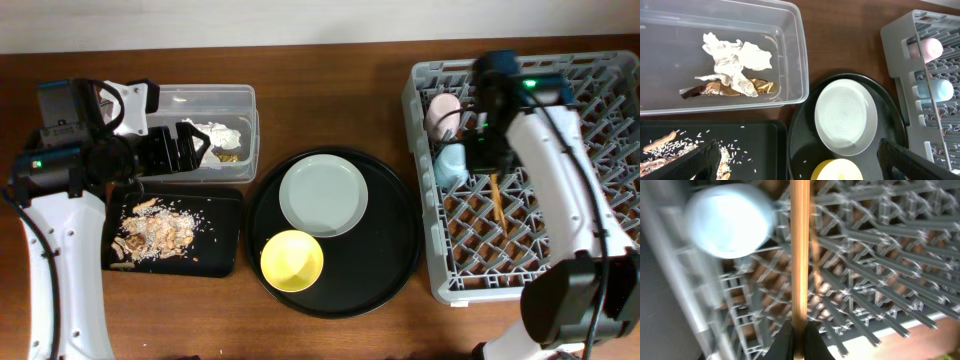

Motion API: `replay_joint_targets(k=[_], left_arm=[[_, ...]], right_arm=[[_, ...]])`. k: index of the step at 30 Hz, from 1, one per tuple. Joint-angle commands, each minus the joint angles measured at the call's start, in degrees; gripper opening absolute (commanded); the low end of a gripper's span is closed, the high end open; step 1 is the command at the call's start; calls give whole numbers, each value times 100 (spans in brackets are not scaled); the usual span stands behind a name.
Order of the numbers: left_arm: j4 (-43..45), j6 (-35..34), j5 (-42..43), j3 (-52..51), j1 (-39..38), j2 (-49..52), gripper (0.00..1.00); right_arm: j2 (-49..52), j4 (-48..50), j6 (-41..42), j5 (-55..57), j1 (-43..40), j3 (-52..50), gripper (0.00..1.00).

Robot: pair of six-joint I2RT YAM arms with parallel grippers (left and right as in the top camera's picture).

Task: Sort waste into correct bins and load items into the dishwasher rack
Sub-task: 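Lift the second chopstick and carry it over the rack, then insert the chopstick beside the first one and open the right gripper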

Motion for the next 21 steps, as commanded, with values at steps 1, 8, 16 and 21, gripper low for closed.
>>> replay_joint_targets(k=[1, 8, 16, 21], left_arm=[[2, 50, 0, 87, 28, -61, 99], [2, 48, 0, 87, 28, -61, 99], [2, 48, 0, 87, 28, -61, 99], [2, 50, 0, 87, 28, -61, 99]], right_arm=[[-7, 284, -433, 138, -411, -79, 4], [-7, 1255, -1384, 118, -592, -769, 4], [-4, 1851, -1384, 118, -592, -1252, 5], [-4, 1864, -1379, 116, -592, -1252, 5]])
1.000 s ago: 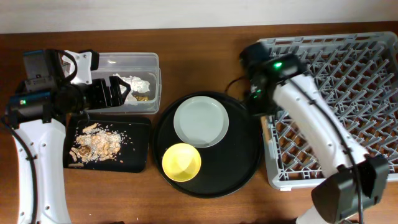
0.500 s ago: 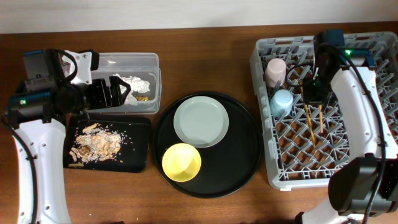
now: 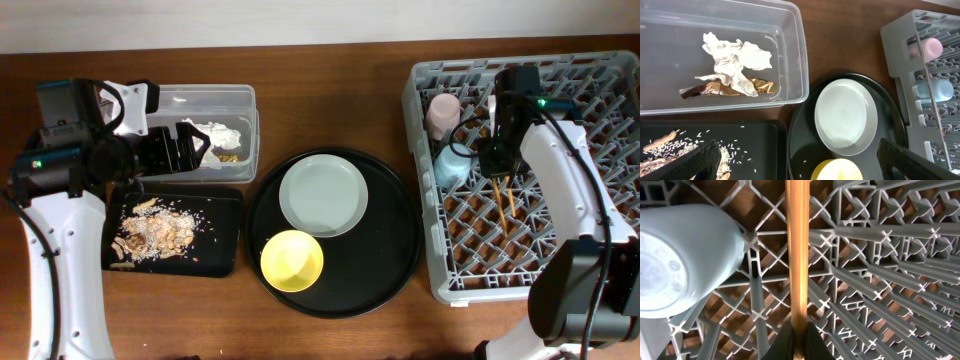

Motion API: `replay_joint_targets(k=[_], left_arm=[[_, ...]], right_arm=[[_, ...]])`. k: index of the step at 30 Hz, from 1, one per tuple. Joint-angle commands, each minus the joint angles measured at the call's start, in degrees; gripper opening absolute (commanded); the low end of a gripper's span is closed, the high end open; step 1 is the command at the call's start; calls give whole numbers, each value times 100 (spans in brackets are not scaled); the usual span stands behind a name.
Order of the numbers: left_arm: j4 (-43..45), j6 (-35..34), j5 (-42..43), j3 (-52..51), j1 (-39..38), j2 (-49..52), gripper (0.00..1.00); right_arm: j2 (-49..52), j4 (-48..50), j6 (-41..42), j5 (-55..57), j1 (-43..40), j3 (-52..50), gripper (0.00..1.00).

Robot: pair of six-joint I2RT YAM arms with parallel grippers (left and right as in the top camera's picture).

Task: Sort waste into correct bins and load items into the dishwasher rack
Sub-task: 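Insert the chopstick beside the first one and open the right gripper, then move the right gripper to the yellow bowl on the round tray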

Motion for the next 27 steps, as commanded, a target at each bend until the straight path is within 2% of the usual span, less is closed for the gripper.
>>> replay_joint_targets(k=[1, 2, 4, 15, 18, 23, 27], left_arm=[[9, 48, 0, 87, 28, -63, 99], [9, 50, 0, 87, 28, -63, 99], [9, 48, 0, 87, 28, -61, 99], [9, 50, 0, 87, 28, -61, 99], [9, 48, 0, 87, 28, -63, 99], [9, 50, 0, 87, 28, -61, 99], [9, 48, 0, 87, 28, -63, 99]], right_arm=[[-7, 7, -37, 50, -26, -28, 5], [-7, 9, -37, 52, -26, -28, 6], [-7, 9, -37, 52, -26, -28, 19], [-7, -55, 0, -192, -26, -28, 22], [-7, -52, 203, -1250, -26, -28, 24], [-7, -629, 289, -4301, -20, -28, 31], [-7, -1416, 289, -4826, -9, -28, 31]])
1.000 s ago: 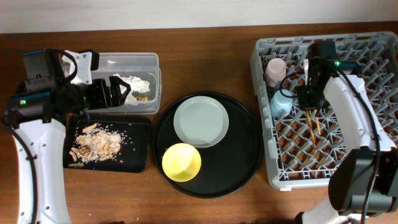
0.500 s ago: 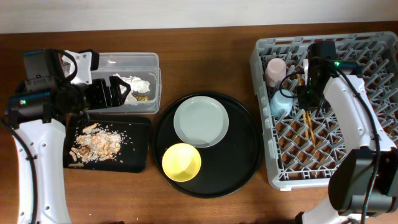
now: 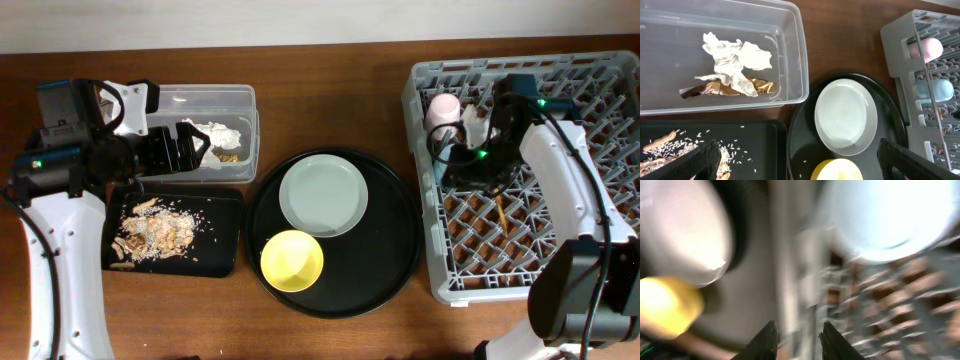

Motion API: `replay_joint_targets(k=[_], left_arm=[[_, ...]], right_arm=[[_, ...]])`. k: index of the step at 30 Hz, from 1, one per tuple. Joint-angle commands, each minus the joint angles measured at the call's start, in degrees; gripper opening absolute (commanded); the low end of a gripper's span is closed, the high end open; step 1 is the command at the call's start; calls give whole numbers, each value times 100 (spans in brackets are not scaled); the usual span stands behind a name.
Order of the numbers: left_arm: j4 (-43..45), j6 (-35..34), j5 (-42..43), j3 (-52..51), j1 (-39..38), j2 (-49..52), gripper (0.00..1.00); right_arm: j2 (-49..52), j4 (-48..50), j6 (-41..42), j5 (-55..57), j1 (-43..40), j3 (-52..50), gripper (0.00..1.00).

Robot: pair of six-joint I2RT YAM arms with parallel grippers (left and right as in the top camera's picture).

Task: Sort waste into correct bins and load items into the dishwasher rack
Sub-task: 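Move the right gripper to the yellow bowl on the round tray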

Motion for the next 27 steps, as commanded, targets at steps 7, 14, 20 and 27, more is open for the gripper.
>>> replay_joint_targets(k=[7, 14, 20, 27], left_arm=[[9, 50, 0, 87, 28, -63, 99], [9, 48, 0, 87, 28, -63, 99], [9, 50, 0, 87, 28, -61, 99], [9, 48, 0, 87, 28, -61, 99]], right_arm=[[-9, -949, -245, -1554, 883, -24, 31], [-9, -640, -188, -1574, 2841, -24, 31], [-9, 428, 555, -1554, 4478, -24, 36], [-9, 1711, 1423, -181, 5807, -24, 39]])
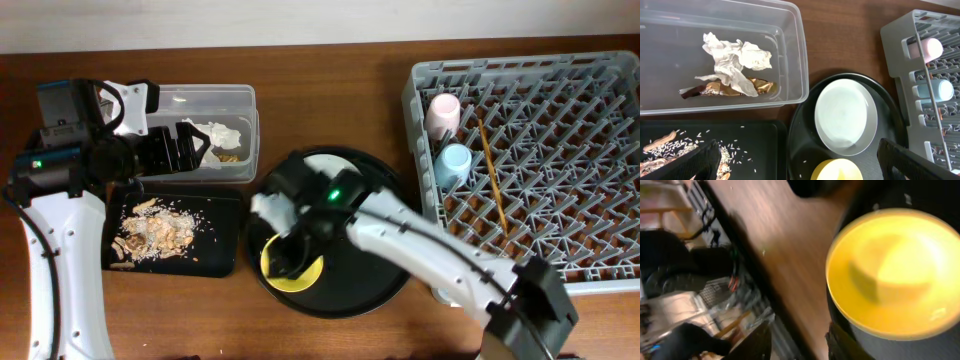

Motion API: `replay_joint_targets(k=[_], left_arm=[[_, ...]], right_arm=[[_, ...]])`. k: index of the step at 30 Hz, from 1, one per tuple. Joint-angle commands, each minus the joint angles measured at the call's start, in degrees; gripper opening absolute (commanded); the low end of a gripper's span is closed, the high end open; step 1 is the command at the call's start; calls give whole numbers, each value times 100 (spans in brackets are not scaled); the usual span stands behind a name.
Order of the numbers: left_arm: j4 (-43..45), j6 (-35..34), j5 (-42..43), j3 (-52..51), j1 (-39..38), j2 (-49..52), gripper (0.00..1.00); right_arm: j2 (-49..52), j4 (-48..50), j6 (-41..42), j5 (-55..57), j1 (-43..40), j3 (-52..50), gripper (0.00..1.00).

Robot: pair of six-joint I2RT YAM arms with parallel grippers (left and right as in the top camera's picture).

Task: Sort waste into correct bins and load items into the dishwasher rack
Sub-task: 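Move the right gripper to the yellow bowl on the round tray, then grasp the yellow bowl's rim with the right gripper and lift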

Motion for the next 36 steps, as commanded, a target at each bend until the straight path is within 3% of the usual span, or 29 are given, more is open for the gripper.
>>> replay_joint_targets(k=[1, 3, 5, 6, 11, 12, 18, 20, 21, 28, 36], left_arm=[[4, 48, 0, 87, 28, -61, 99], [7, 50, 0, 87, 28, -61, 99], [7, 48, 0, 87, 28, -63, 99], [7, 50, 0, 87, 28, -61, 99], [7, 50, 0, 87, 28, -63, 99], [7, 50, 0, 87, 28, -61, 99], [7, 50, 0, 87, 28, -61, 99], [7, 48, 0, 87, 28, -61, 99], [7, 48, 0, 87, 28, -61, 99], [7, 48, 0, 87, 28, -63, 99], [7, 48, 0, 87, 28, -63, 99]], right_arm=[[-9, 372, 389, 1213, 682, -20, 40], [-9, 494, 391, 1808, 999, -20, 47], [-7, 579, 391, 2232, 1257, -20, 70], [-7, 619, 391, 2367, 1351, -20, 77], [72, 833, 391, 2562, 1626, -20, 84], [83, 831, 391, 2535, 1633, -20, 99], [105, 811, 404, 2133, 1631, -20, 98], [129, 811, 389, 2238, 1631, -20, 66], [151, 811, 389, 2304, 1631, -20, 57], [656, 815, 389, 2769, 1631, -20, 45], [1165, 857, 389, 3042, 1624, -20, 40]])
